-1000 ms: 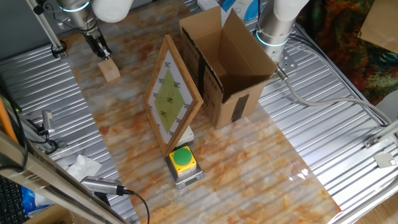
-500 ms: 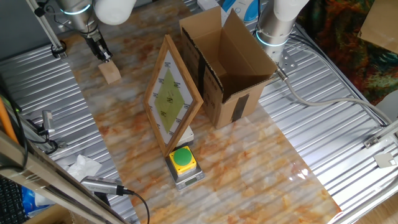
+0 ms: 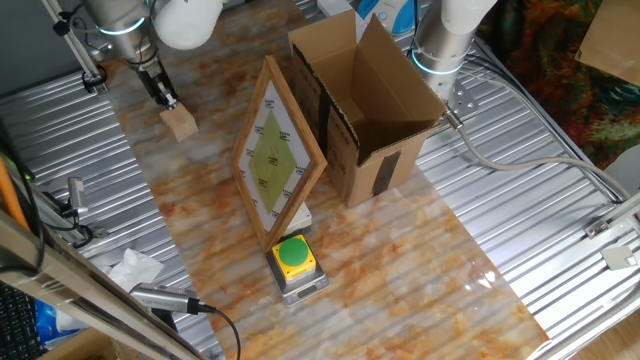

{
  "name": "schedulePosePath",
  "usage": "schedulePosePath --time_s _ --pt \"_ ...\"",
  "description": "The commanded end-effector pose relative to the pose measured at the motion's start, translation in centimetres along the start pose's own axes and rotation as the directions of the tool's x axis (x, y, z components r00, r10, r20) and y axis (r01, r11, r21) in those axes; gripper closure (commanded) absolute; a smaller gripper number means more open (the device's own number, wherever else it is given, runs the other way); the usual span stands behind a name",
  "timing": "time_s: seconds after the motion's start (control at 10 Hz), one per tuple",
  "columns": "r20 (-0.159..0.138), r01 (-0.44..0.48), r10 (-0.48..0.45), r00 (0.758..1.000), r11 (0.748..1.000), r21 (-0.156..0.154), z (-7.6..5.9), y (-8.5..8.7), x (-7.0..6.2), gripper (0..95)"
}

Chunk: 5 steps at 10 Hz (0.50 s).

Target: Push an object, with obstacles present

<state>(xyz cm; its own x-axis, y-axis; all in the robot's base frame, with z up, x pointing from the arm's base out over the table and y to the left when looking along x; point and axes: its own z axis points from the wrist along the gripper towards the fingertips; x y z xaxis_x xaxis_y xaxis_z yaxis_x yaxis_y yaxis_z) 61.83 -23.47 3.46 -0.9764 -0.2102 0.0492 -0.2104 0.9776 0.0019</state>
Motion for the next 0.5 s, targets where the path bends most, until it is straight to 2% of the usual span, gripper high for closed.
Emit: schedulePosePath --time_s 0.1,0.5 --pt "-0.001 -0.016 0.016 1.000 1.000 0.004 0.0 0.7 -0.3 95.0" --pt "0.000 -0.046 0.046 0.999 0.999 0.004 -0.2 2.1 -1.6 95.0"
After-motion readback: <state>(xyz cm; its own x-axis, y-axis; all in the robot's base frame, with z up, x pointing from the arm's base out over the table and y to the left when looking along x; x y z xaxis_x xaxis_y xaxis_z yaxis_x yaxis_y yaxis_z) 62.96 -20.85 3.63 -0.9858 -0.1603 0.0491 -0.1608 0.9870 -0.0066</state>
